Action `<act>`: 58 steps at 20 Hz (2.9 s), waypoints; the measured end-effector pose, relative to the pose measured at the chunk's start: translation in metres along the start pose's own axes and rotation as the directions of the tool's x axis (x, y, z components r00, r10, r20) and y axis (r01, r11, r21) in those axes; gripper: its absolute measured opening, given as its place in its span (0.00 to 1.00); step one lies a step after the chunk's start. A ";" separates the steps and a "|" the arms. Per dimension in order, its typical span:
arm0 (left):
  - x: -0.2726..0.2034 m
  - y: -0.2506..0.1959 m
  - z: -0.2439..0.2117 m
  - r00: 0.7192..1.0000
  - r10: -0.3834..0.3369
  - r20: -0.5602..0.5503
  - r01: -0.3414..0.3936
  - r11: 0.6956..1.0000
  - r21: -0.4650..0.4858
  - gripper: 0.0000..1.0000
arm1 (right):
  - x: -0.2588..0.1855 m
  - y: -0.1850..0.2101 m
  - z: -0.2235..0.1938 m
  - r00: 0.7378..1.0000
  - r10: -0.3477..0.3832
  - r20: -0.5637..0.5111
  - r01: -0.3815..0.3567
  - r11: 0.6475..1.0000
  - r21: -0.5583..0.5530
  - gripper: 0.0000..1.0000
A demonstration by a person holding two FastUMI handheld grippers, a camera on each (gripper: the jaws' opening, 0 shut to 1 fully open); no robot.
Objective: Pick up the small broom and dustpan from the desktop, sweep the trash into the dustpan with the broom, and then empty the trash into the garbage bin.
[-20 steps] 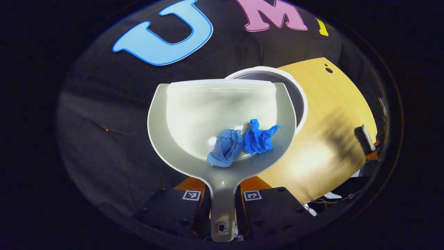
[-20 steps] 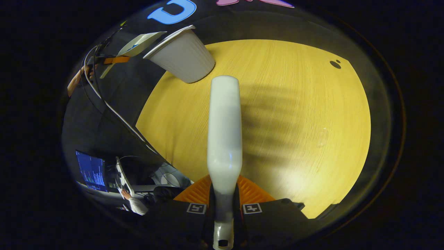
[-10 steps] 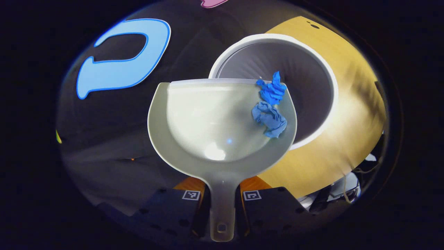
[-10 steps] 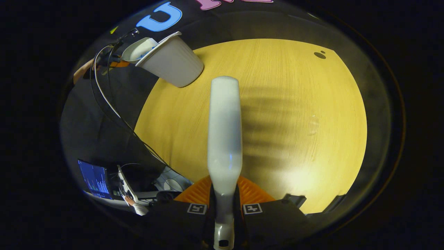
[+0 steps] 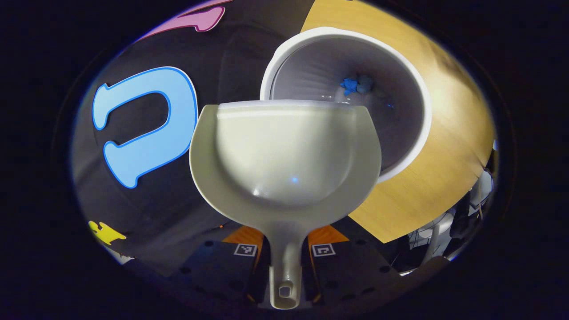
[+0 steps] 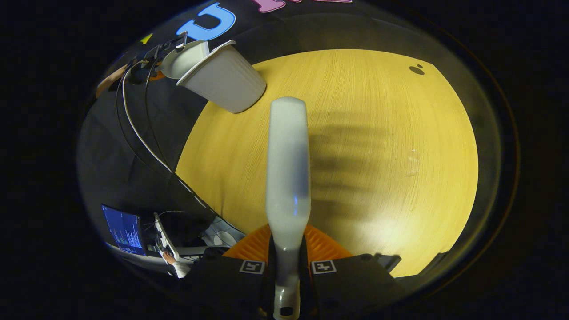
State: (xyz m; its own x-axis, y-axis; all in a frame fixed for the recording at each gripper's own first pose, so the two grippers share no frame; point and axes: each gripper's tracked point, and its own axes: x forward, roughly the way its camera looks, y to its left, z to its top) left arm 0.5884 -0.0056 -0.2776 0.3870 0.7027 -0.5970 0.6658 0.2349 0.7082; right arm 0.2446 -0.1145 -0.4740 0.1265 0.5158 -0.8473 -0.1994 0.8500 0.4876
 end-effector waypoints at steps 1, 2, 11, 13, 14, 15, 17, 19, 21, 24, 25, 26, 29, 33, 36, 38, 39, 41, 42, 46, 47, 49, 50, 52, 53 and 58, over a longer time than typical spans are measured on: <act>0.000 0.000 -0.001 1.000 -0.003 0.009 0.003 1.000 -0.019 0.28 | 0.000 0.000 0.000 1.000 -0.001 0.001 0.001 1.000 0.011 0.24; 0.001 0.000 -0.002 1.000 -0.006 0.027 0.008 0.998 -0.058 0.29 | -0.001 -0.001 -0.002 1.000 -0.003 0.004 0.003 1.000 0.022 0.24; 0.016 -0.022 0.022 0.924 0.003 0.383 0.230 0.794 -0.563 0.29 | -0.002 -0.015 -0.002 0.995 -0.089 0.034 0.087 0.995 0.045 0.23; 0.024 -0.032 0.030 0.882 0.011 0.472 0.312 0.735 -0.601 0.27 | -0.001 -0.013 0.002 0.992 -0.112 0.052 0.109 0.993 0.054 0.23; 0.028 -0.034 0.038 0.854 0.014 0.520 0.359 0.709 -0.608 0.28 | -0.002 -0.013 0.002 0.990 -0.127 0.057 0.124 0.991 0.059 0.23; 0.035 -0.040 0.046 0.828 0.009 0.560 0.408 0.676 -0.614 0.27 | -0.001 -0.013 0.004 0.987 -0.146 0.063 0.142 0.988 0.063 0.24; 0.042 -0.057 0.061 0.766 -0.026 0.642 0.516 0.620 -0.591 0.28 | 0.001 -0.011 0.006 0.981 -0.179 0.073 0.173 0.982 0.083 0.23; 0.056 -0.071 0.070 0.713 -0.064 0.699 0.600 0.573 -0.559 0.27 | 0.005 -0.007 0.009 0.978 -0.195 0.078 0.187 0.977 0.097 0.23; 0.076 -0.087 0.078 0.689 -0.107 0.716 0.652 0.522 -0.550 0.29 | 0.006 -0.005 0.015 0.972 -0.219 0.085 0.211 0.973 0.094 0.24; 0.114 -0.112 0.063 0.670 -0.197 0.716 0.714 0.436 -0.548 0.28 | 0.009 -0.001 0.026 0.963 -0.247 0.104 0.235 0.965 0.113 0.23; 0.129 -0.132 0.056 0.666 -0.226 0.711 0.726 0.415 -0.549 0.28 | 0.012 0.000 0.027 0.962 -0.252 0.101 0.240 0.964 0.116 0.24; 0.141 -0.144 0.053 0.664 -0.256 0.703 0.735 0.395 -0.550 0.28 | 0.013 -0.002 0.028 0.959 -0.265 0.098 0.253 0.960 0.116 0.23; 0.153 -0.191 0.069 0.659 -0.353 0.665 0.752 0.330 -0.570 0.29 | 0.029 -0.012 0.034 0.942 -0.327 0.078 0.315 0.940 0.135 0.24; 0.175 -0.232 0.072 0.657 -0.460 0.597 0.736 0.221 -0.640 0.29 | 0.054 -0.026 0.043 0.915 -0.400 0.045 0.388 0.906 0.167 0.23; 0.177 -0.236 0.071 0.637 -0.517 0.572 0.744 0.216 -0.633 0.29 | 0.072 -0.039 0.041 0.891 -0.453 -0.006 0.450 0.882 0.138 0.24; 0.174 -0.222 0.075 0.644 -0.538 0.544 0.742 0.268 -0.614 0.29 | 0.086 -0.047 0.034 0.882 -0.467 -0.057 0.471 0.873 0.128 0.28; 0.171 -0.221 0.078 0.640 -0.556 0.531 0.744 0.276 -0.608 0.31 | 0.090 -0.051 0.033 0.876 -0.478 -0.072 0.483 0.866 0.129 0.19; 0.174 -0.219 0.079 0.640 -0.580 0.504 0.739 0.286 -0.610 0.29 | 0.097 -0.052 0.034 0.870 -0.486 -0.085 0.493 0.859 0.137 0.19; 0.174 -0.218 0.078 0.646 -0.587 0.488 0.731 0.290 -0.618 0.30 | 0.099 -0.054 0.032 0.869 -0.486 -0.093 0.495 0.858 0.138 0.24; 0.171 -0.213 0.078 0.638 -0.601 0.480 0.732 0.281 -0.621 0.29 | 0.110 -0.063 0.034 0.858 -0.497 -0.130 0.512 0.846 0.147 0.24; 0.171 -0.213 0.080 0.637 -0.606 0.476 0.732 0.283 -0.619 0.29 | 0.112 -0.064 0.033 0.856 -0.495 -0.148 0.514 0.845 0.146 0.24; 0.171 -0.214 0.079 0.636 -0.624 0.453 0.725 0.284 -0.627 0.30 | 0.119 -0.062 0.030 0.859 -0.475 -0.189 0.505 0.848 0.160 0.24; 0.171 -0.212 0.079 0.638 -0.626 0.449 0.722 0.283 -0.631 0.29 | 0.120 -0.061 0.029 0.859 -0.471 -0.200 0.503 0.848 0.165 0.24; 0.170 -0.213 0.076 0.636 -0.634 0.440 0.725 0.294 -0.623 0.30 | 0.122 -0.064 0.025 0.859 -0.464 -0.216 0.501 0.850 0.165 0.24; 0.171 -0.212 0.076 0.638 -0.638 0.432 0.724 0.303 -0.620 0.30 | 0.122 -0.064 0.023 0.858 -0.459 -0.230 0.499 0.851 0.164 0.24; 0.169 -0.210 0.074 0.641 -0.637 0.429 0.728 0.326 -0.603 0.31 | 0.122 -0.062 0.021 0.871 -0.429 -0.239 0.473 0.864 0.172 0.26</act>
State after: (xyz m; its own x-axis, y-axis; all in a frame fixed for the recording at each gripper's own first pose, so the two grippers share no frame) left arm 0.5613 0.0148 -0.5548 0.0978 0.0127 -0.9951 0.1138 0.9932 0.0239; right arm 0.2931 -0.1018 -0.6030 -0.0369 0.0589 -0.9976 0.0550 0.9969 0.0568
